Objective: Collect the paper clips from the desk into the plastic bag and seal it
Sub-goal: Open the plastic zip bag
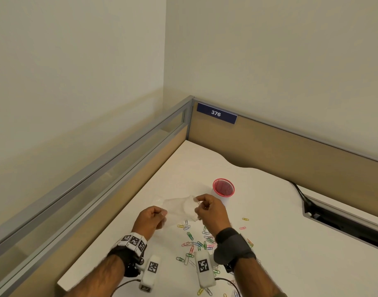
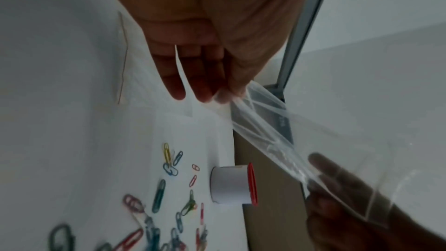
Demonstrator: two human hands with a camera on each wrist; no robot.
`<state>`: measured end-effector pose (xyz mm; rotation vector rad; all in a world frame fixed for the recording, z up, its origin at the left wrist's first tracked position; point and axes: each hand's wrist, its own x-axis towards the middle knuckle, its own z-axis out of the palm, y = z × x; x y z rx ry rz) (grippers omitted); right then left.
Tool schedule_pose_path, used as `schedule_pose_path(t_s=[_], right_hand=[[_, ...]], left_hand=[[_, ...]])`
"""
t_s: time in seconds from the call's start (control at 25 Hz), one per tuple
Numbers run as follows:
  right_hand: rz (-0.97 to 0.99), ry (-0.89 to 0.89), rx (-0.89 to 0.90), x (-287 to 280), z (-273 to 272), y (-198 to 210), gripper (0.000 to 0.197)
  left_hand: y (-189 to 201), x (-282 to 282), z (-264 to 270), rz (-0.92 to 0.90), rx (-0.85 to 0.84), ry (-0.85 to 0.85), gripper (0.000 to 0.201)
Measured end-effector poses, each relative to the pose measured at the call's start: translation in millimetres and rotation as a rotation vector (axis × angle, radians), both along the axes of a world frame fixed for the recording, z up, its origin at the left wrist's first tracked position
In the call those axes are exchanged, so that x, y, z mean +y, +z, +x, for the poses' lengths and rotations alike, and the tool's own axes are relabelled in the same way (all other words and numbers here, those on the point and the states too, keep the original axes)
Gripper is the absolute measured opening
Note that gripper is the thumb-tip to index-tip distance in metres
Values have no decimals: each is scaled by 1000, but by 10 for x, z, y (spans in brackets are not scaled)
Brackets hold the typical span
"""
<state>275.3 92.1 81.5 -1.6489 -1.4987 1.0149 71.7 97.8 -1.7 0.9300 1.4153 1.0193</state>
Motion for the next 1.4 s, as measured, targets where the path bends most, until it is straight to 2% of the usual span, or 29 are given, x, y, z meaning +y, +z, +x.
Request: schedule_pose_path(t_s=[0.04, 0.16, 0.2, 0.24, 0.28, 0.36, 0.48, 0.6, 0.72, 0.8, 0.88, 0.96, 1.12, 1.32, 1.4], right_hand=[[1, -9, -1, 3, 15, -7, 25], [0, -11, 4, 1, 6, -15, 24], [2, -3, -7, -3, -10, -8, 23], [0, 14, -18, -10, -37, -1, 22], [-6, 37, -25, -14, -61, -11, 22], [-28, 88, -51, -34, -106, -30, 20], [4, 80, -109, -71, -138, -25, 12], [175, 31, -193, -142, -100, 89, 23], [286, 206, -270, -228, -151, 253, 27], [199, 343, -402, -243, -221, 243, 29], [145, 384, -514, -222, -267, 170, 26], [159, 380, -510, -206, -285, 140, 17], [205, 362, -454, -187, -320, 158, 15], [159, 408, -436, -209, -304, 146, 24], [127, 441, -463, -217, -295, 127, 28]], left_hand=[[8, -24, -12, 41, 60, 6, 14], [62, -124, 40, 239, 337, -167, 104], [89, -139, 94, 282, 435, -266, 124], [128, -160, 161, 323, 541, -342, 135], [108, -159, 227, 357, 625, -380, 137], [101, -131, 351, 391, 647, -379, 124], [70, -91, 406, 475, 594, -290, 81], [75, -48, 364, 497, 624, -253, 56], [44, -8, 332, 497, 648, -239, 52], [40, -3, 342, 505, 638, -248, 49], [48, -8, 365, 507, 634, -270, 47], [26, -7, 374, 509, 674, -289, 44], [-26, 7, 379, 486, 727, -308, 43], [25, 19, 458, 428, 698, -314, 72], [0, 12, 440, 427, 691, -302, 73]])
